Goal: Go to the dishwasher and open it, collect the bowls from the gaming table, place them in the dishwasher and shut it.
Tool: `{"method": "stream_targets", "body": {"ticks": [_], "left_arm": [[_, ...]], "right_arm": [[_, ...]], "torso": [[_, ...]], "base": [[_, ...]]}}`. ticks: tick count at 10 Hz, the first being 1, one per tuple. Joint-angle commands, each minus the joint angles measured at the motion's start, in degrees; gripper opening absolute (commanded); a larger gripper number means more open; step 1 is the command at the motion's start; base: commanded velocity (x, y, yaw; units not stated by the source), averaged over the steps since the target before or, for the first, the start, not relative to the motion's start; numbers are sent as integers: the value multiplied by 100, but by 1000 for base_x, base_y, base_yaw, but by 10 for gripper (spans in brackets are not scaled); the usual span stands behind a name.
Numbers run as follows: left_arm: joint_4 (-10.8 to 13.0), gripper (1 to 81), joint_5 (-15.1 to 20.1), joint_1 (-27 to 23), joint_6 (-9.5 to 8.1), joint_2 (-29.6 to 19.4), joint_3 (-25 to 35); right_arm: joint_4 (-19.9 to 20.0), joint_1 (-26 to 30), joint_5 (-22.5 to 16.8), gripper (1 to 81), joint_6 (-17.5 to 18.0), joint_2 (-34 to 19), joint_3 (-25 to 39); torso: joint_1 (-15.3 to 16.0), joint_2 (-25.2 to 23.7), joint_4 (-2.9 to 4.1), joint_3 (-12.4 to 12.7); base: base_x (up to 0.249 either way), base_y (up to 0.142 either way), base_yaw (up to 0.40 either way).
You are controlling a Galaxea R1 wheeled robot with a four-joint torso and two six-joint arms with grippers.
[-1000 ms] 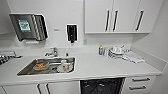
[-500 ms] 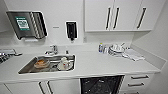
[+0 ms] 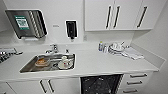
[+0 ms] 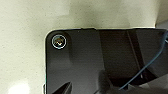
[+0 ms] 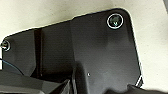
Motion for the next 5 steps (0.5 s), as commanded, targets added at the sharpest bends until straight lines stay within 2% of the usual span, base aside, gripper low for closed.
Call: {"method": "stream_targets", "body": {"ticks": [1,5], "left_arm": [[-21,811,298,-174,29,23,-26],[-21,811,290,-192,38,41,-34]], "right_arm": [[40,191,-335,811,-12,-6,-9],[40,199,-344,811,-21,-6,-9]], "torso": [[-350,540,0,391],[-907,1395,0,932]], "base": [[0,0,0],[0,0,0]]}}
